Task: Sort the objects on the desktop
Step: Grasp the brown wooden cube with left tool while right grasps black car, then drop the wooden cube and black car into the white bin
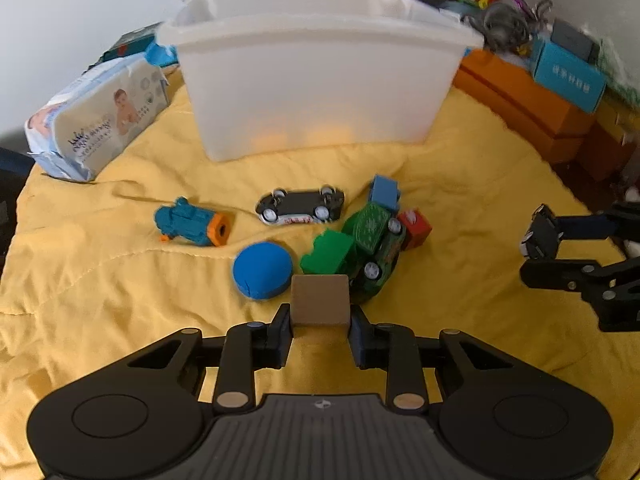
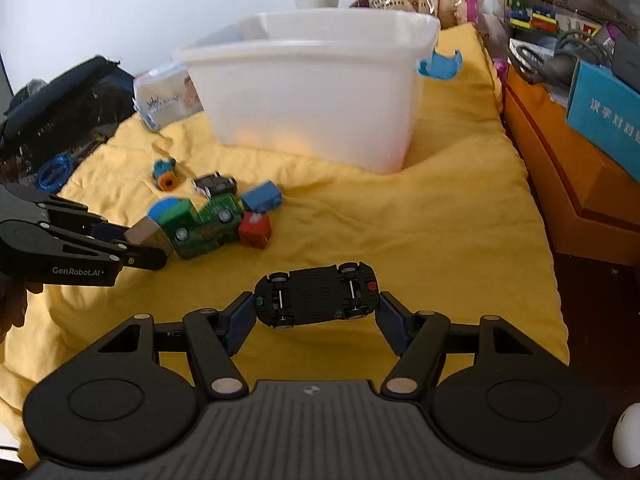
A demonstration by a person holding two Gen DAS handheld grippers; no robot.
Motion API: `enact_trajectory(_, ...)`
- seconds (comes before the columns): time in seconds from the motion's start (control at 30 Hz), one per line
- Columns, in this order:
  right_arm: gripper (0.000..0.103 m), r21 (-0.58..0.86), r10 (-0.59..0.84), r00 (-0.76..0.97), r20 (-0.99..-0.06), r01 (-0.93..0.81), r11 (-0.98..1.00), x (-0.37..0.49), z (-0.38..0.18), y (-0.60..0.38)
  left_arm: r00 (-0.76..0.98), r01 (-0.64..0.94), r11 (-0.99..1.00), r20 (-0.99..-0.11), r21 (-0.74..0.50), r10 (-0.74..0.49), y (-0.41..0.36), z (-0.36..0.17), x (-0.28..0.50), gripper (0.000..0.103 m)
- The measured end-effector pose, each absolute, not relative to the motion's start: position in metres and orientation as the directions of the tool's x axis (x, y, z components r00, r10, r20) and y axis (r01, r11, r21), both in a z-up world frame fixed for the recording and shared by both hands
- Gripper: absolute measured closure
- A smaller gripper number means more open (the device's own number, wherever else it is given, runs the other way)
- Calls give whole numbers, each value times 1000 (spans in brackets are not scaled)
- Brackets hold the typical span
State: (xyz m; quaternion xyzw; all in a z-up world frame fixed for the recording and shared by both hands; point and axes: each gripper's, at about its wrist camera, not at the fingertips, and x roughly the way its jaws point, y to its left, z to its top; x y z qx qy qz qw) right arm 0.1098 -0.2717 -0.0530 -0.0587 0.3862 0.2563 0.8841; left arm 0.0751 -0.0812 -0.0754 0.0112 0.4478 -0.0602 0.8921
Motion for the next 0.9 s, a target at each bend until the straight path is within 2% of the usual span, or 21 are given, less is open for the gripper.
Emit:
enact_trajectory(0.6,34,114,485,688,-540,-511,852,149,30,-257,755,39,998,-652,-54,-65,-38,30,95,71)
enact_trajectory(0.9,34,100,486,724,-490,-507,856,198,70,-251,808,17,996,-586,-83,-63,-18,70,138,71)
